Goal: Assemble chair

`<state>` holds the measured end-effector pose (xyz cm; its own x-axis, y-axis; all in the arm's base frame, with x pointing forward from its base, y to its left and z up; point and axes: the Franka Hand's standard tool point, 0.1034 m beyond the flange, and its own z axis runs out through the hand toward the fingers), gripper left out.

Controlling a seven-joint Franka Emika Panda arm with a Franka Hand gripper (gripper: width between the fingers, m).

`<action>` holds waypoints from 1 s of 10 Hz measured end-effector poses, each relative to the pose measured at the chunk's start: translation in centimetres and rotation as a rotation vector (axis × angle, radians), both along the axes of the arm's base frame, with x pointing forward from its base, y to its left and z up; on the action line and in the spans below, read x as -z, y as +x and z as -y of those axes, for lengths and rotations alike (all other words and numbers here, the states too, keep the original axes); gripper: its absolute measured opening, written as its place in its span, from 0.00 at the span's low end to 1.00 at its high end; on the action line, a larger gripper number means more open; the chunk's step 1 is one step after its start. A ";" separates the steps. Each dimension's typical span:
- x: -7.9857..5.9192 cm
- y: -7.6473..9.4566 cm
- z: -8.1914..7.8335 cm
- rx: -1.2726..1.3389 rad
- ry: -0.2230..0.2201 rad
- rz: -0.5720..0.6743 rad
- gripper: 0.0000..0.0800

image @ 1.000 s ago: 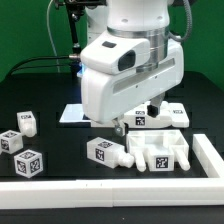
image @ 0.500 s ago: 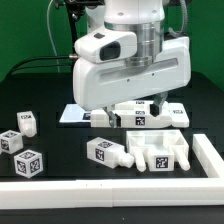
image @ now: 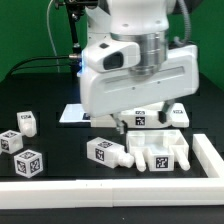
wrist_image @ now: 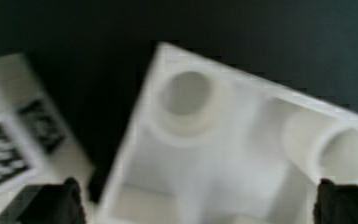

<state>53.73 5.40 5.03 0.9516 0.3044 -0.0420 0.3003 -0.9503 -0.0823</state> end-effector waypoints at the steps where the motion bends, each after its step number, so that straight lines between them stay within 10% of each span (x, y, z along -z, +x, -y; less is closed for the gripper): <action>1: 0.1 0.1 -1.3 0.018 0.001 0.001 0.81; 10: 2.3 0.7 -2.2 0.221 0.042 0.016 0.81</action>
Offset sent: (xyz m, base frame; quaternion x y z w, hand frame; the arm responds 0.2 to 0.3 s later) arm 0.0000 0.0000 0.0000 0.0000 0.0000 0.0000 1.0000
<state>54.41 7.56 2.69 0.9959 0.0891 -0.0177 0.0863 -0.9890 -0.1200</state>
